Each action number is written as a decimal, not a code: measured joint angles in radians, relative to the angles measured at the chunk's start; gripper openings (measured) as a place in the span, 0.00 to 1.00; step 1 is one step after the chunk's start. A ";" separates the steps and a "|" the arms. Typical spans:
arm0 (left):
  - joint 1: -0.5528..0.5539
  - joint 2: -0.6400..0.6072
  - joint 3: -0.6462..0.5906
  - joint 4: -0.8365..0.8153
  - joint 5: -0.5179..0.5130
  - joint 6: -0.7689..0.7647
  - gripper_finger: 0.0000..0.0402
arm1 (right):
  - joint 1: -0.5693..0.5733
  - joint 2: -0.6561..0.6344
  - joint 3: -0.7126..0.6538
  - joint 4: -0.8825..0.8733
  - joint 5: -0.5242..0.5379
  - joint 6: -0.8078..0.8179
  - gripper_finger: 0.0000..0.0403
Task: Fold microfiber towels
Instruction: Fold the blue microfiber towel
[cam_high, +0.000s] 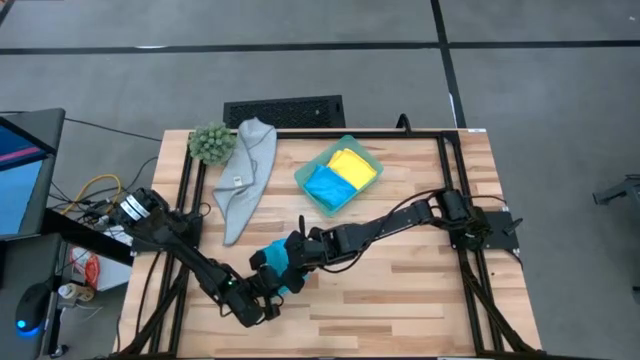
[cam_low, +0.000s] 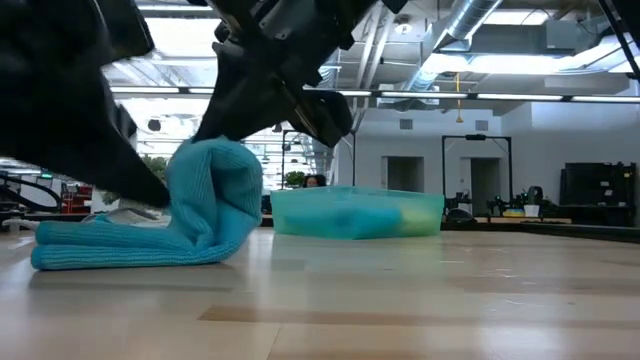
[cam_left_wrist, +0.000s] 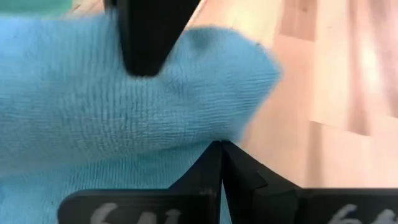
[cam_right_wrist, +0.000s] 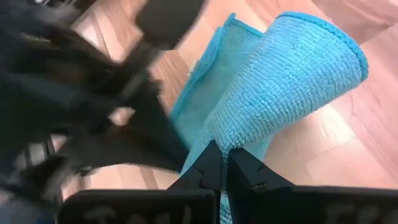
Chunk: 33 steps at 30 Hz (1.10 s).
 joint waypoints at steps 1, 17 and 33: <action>-0.008 -0.019 0.012 -0.043 0.003 -0.011 0.00 | -0.001 0.000 0.000 -0.001 0.001 -0.006 0.07; -0.121 0.071 -0.013 -0.228 -0.087 -0.354 0.00 | -0.003 0.000 0.000 0.048 0.000 -0.014 0.08; -0.088 0.124 -0.009 -0.059 -0.109 -0.251 0.00 | 0.010 0.000 -0.043 0.067 -0.002 -0.043 0.12</action>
